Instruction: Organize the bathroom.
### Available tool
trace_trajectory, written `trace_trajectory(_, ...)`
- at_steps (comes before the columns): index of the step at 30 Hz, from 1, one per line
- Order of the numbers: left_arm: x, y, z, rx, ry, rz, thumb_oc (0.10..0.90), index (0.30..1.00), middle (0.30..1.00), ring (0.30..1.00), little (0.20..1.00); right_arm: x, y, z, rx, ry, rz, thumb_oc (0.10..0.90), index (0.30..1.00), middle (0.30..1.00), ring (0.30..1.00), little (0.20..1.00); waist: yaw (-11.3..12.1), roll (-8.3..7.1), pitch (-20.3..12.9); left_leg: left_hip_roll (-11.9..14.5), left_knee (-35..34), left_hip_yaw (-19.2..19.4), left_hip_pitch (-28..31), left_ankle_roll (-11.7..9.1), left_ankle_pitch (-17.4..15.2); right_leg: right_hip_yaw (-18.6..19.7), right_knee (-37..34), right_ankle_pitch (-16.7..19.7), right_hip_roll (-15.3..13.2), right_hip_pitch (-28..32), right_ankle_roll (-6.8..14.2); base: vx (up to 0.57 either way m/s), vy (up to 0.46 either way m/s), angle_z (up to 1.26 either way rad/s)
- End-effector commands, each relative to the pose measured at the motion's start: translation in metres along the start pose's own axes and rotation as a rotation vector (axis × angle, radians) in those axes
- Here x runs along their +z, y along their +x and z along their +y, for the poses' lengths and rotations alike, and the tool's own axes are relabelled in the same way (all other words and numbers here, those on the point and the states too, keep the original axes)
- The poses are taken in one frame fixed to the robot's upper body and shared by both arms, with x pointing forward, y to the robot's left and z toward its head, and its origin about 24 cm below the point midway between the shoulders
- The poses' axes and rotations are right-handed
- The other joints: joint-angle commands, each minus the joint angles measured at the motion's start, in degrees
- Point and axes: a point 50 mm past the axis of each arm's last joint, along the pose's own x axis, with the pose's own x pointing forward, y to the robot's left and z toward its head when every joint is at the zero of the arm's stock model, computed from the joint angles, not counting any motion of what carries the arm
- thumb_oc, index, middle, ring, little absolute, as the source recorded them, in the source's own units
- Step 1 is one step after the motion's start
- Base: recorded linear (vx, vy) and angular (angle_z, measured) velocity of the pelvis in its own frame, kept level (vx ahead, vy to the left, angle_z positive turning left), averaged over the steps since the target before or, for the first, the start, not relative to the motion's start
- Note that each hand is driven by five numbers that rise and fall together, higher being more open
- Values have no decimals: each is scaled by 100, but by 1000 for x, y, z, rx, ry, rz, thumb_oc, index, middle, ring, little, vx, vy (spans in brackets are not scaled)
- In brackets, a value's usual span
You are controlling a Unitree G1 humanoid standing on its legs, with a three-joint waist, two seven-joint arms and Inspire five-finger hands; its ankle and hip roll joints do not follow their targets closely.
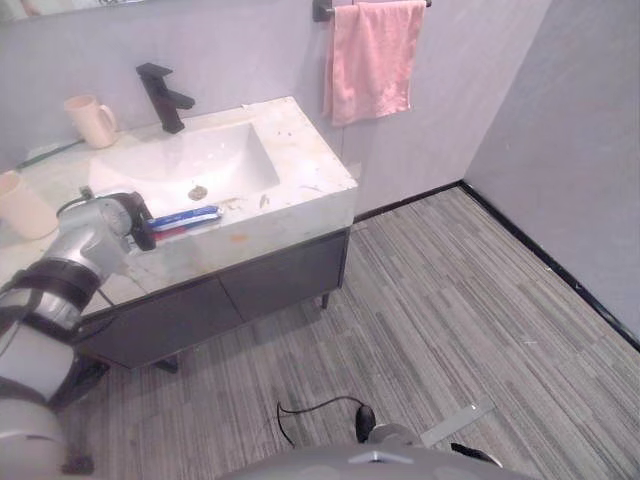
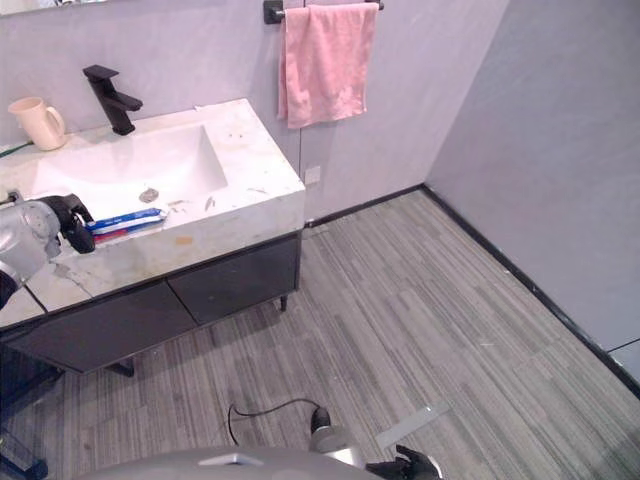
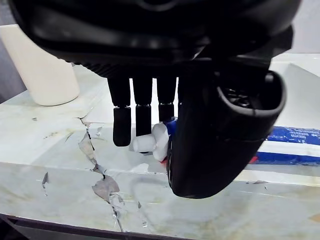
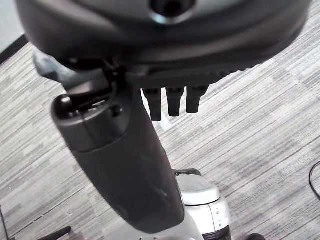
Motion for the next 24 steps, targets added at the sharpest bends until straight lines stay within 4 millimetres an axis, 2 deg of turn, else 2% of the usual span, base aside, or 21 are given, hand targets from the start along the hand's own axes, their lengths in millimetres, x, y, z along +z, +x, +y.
trace_trajectory(1, -21, -13, 50, 235, -23, 52, 400, 300, 300, 300, 300, 20, 1, -26, -88, 58, -95, 800, 900, 900, 900, 900, -74, 297, 119, -407, 405, 102, -436, 473, -166, 117, 900, -1370, 127, 20, 743, 0, 0, 0)
trace_trajectory(3, -21, -13, 50, 249, -57, 40, 400, 300, 300, 300, 300, 23, 1, -27, -98, 76, -112, 800, 900, 900, 900, 900, -64, 295, 105, -400, 404, 121, -454, 467, -154, 137, 881, -1346, 136, 3, 735, 0, 0, 0)
trace_trajectory(5, -21, -14, 51, 277, -164, 15, 400, 300, 300, 300, 300, 30, 0, -31, -123, 145, -151, 800, 900, 900, 900, 900, -66, 284, 101, -409, 377, 105, -447, 456, -136, 154, 857, -1332, 146, 12, 733, -20, 5, -2)
trace_trajectory(6, -19, -15, 53, 314, -308, -24, 400, 300, 300, 300, 300, 39, -1, -37, -159, 228, -190, 800, 900, 900, 900, 900, -78, 268, 114, -413, 377, 99, -421, 450, -132, 154, 857, -1340, 145, 41, 734, -45, 8, -5)
trace_trajectory(8, -17, -16, 54, 344, -389, -50, 400, 300, 300, 300, 300, 43, -2, -40, -174, 271, -213, 800, 900, 900, 900, 900, -75, 265, 101, -403, 378, 115, -438, 442, -120, 180, 846, -1319, 158, 23, 724, -57, 7, -5)
trace_trajectory(9, -12, -20, 58, 395, -610, -127, 400, 300, 300, 300, 300, 59, -6, -52, -240, 397, -311, 800, 900, 900, 900, 900, -90, 227, 95, -389, 376, 132, -424, 432, -106, 212, 857, -1307, 166, 18, 717, -66, 11, -5)
trace_trajectory(10, -10, -23, 60, 407, -656, -145, 400, 300, 300, 300, 300, 64, -8, -56, -255, 425, -336, 800, 900, 900, 900, 900, -106, 212, 106, -394, 367, 120, -397, 435, -107, 219, 875, -1323, 164, 34, 722, -85, 19, -6)
trace_trajectory(12, 0, -31, 64, 454, -859, -267, 400, 300, 300, 300, 300, 84, -18, -71, -336, 562, -476, 800, 900, 900, 900, 900, -131, 160, 91, -393, 354, 113, -375, 440, -103, 283, 906, -1320, 183, 15, 712, -70, 18, -4)
trace_trajectory(13, 4, -34, 65, 458, -883, -283, 400, 300, 300, 300, 300, 90, -22, -75, -358, 583, -511, 800, 900, 900, 900, 900, -142, 145, 90, -391, 350, 113, -364, 437, -101, 293, 907, -1315, 182, 17, 714, -81, 12, -3)
trace_trajectory(14, 13, -41, 67, 491, -958, -347, 400, 300, 300, 300, 300, 104, -31, -84, -404, 628, -605, 800, 900, 900, 900, 900, -158, 108, 86, -386, 343, 117, -355, 430, -94, 320, 901, -1292, 183, 10, 715, -87, 2, -5)
trace_trajectory(17, 28, -62, 69, 575, -1074, -465, 400, 300, 300, 300, 300, 150, -70, -113, -523, 679, -884, 800, 900, 900, 900, 900, -192, 22, 90, -378, 290, 71, -315, 417, -72, 381, 849, -1250, 202, 24, 699, -97, 10, -10)
trace_trajectory(19, 35, -73, 67, 614, -1118, -527, 400, 300, 300, 300, 300, 187, -114, -141, -602, 665, -1145, 800, 900, 900, 900, 900, -192, -12, 86, -375, 250, 9, -292, 406, -59, 406, 814, -1234, 225, 49, 685, -77, 19, -9)
trace_trajectory(20, 38, -80, 65, 635, -1148, -565, 400, 300, 300, 300, 300, 213, -153, -150, -638, 628, -1345, 800, 900, 900, 900, 900, -175, -25, 80, -377, 239, -24, -303, 399, -36, 433, 785, -1207, 251, 50, 658, -57, 31, -6)
trace_trajectory(22, 42, -87, 58, 661, -1178, -607, 400, 300, 300, 300, 300, 241, -204, -155, -646, 575, -1610, 800, 900, 900, 900, 900, -149, -41, 70, -398, 228, -90, -292, 395, -52, 463, 779, -1244, 269, 79, 658, -83, 41, -8)
trace_trajectory(23, 48, -90, 54, 665, -1198, -640, 400, 300, 300, 300, 300, 259, -242, -152, -592, 546, -1819, 800, 900, 900, 900, 900, -104, -51, 63, -414, 220, -137, -317, 395, -31, 490, 766, -1219, 287, 64, 643, -79, 31, -10)
trace_trajectory(24, 48, -90, 54, 665, -1199, -640, 400, 300, 300, 300, 300, 259, -242, -153, -591, 545, -1821, 800, 900, 900, 900, 900, -97, -43, 54, -411, 220, -127, -329, 394, -29, 499, 761, -1209, 291, 52, 641, -77, 48, -10)
